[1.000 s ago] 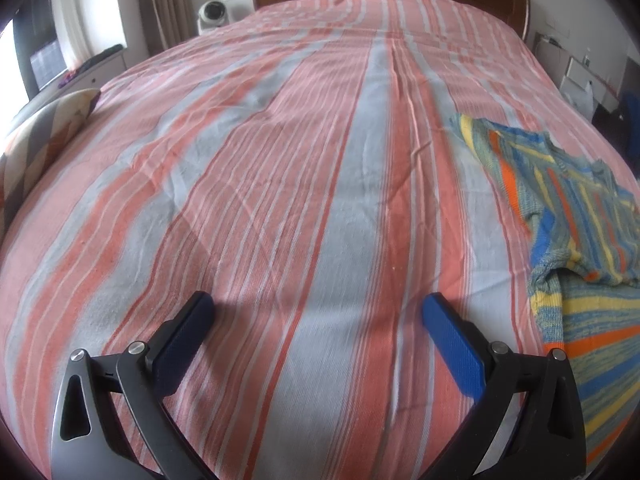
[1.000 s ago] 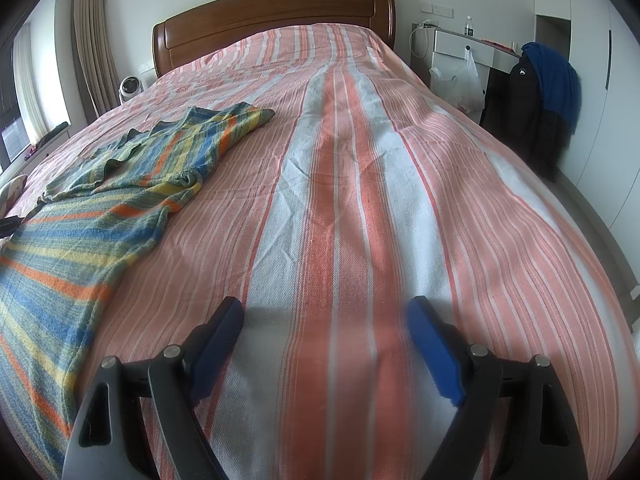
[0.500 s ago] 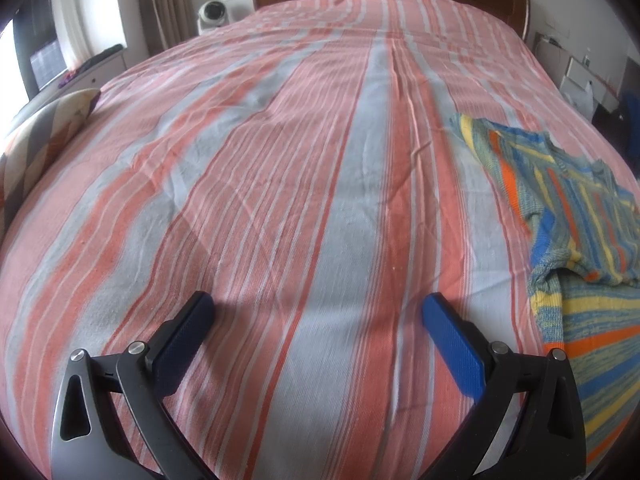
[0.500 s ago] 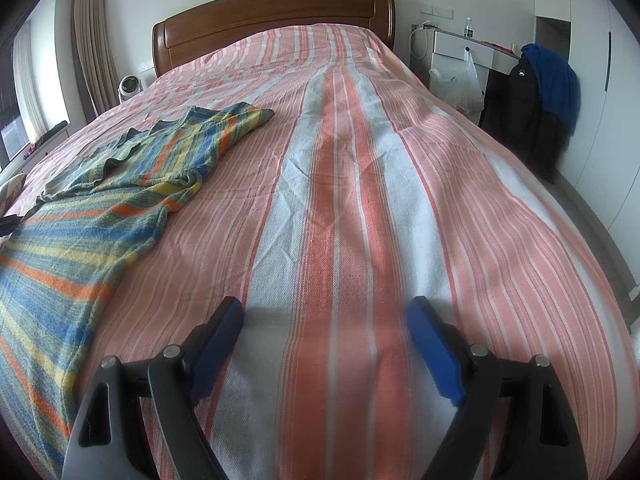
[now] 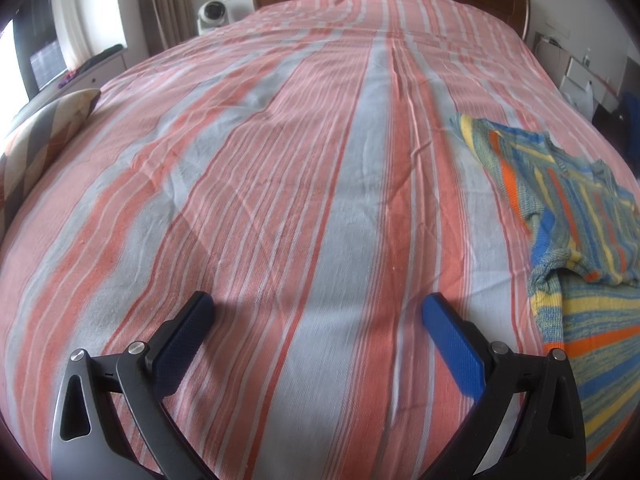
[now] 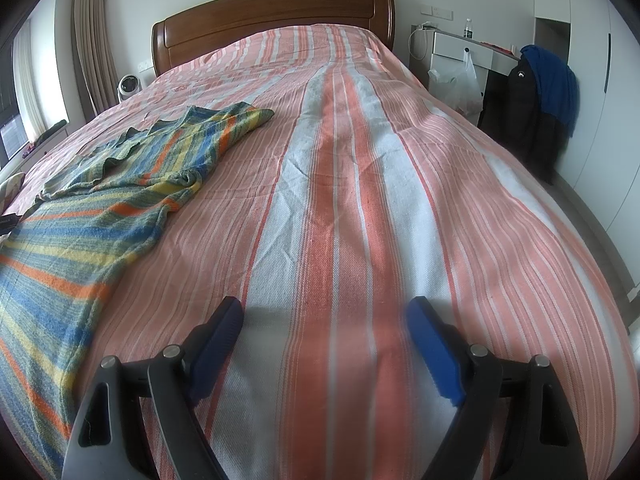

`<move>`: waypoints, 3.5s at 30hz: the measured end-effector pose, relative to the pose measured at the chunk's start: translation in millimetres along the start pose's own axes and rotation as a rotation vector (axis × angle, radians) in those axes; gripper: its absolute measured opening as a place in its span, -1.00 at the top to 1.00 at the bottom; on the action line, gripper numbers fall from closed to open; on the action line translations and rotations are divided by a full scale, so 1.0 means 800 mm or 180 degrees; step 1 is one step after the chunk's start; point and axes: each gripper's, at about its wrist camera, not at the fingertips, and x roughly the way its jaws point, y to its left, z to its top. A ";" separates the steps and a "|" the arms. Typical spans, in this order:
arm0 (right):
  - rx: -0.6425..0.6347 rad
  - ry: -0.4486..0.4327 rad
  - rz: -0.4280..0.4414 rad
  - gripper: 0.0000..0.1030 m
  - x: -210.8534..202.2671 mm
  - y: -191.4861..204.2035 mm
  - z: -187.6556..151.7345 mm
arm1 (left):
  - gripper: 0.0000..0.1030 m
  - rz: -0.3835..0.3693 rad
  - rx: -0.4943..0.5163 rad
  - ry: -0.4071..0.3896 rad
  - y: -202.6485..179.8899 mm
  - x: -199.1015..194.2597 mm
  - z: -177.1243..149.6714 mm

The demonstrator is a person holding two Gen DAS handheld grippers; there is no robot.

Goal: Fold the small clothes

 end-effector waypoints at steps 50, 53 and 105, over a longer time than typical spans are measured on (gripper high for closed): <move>0.0004 -0.0011 0.0007 -0.63 -0.002 -0.002 -0.002 | -0.99 0.0000 -0.0002 0.0003 0.000 0.000 0.000; 0.0005 -0.0014 0.0008 -0.63 -0.002 -0.002 -0.002 | -0.99 -0.0001 -0.0002 0.0003 0.001 0.000 0.000; 0.0009 0.0050 0.0037 -0.67 -0.002 0.002 0.005 | -0.98 -0.0270 -0.0227 0.0276 0.017 -0.051 -0.016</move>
